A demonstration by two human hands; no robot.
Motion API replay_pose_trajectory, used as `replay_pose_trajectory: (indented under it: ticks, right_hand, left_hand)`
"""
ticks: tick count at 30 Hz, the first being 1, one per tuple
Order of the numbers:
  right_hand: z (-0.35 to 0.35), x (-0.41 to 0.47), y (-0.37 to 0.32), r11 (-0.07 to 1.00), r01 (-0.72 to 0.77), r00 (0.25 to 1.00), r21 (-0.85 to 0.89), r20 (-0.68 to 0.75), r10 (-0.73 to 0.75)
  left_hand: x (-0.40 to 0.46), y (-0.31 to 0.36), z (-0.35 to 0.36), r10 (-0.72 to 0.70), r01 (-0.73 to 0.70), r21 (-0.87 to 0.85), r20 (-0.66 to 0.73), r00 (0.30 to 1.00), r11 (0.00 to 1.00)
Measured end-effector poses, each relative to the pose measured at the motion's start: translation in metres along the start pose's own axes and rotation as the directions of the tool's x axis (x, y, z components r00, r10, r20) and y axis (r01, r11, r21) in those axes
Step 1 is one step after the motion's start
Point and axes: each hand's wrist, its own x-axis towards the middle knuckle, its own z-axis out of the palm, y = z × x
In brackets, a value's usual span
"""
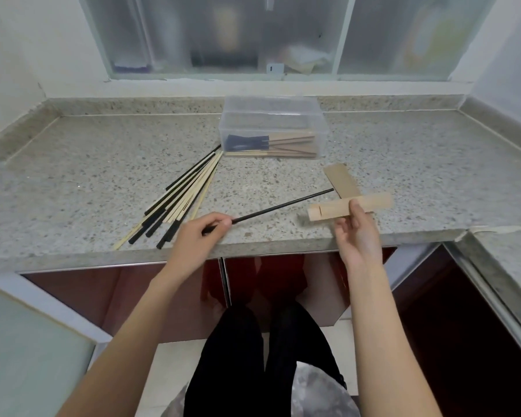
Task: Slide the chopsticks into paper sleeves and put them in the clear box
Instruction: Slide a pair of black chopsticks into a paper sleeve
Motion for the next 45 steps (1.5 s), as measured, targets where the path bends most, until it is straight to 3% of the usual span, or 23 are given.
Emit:
replay_pose_trajectory:
  ticks: [4, 15, 30, 36, 45]
  right_hand:
    - [0.003, 0.002, 0.0, 0.993, 0.056, 0.991, -0.108, -0.112, -0.068]
    - [0.004, 0.002, -0.006, 0.9, 0.26, 0.954, -0.348, -0.051, -0.296]
    - [0.006, 0.001, -0.006, 0.884, 0.254, 0.959, -0.393, -0.019, -0.284]
    - [0.012, -0.003, 0.0, 0.837, 0.232, 0.971, -0.496, 0.071, -0.228]
    - [0.031, -0.018, 0.026, 0.86, 0.185, 0.983, -0.476, 0.088, -0.162]
  left_hand:
    - [-0.001, -0.002, 0.001, 0.009, -0.009, -0.002, 0.031, 0.999, 1.0]
    - [0.0, -0.007, -0.003, 0.001, 0.0, -0.026, 0.014, 1.0, 1.0]
    - [0.004, -0.009, -0.004, -0.034, 0.034, -0.068, -0.01, 0.999, 0.997]
    - [0.004, -0.004, -0.003, -0.044, 0.044, -0.071, 0.002, 0.999, 0.997]
    - [0.002, 0.014, 0.029, -0.022, -0.008, -0.196, -0.149, 0.989, 0.981]
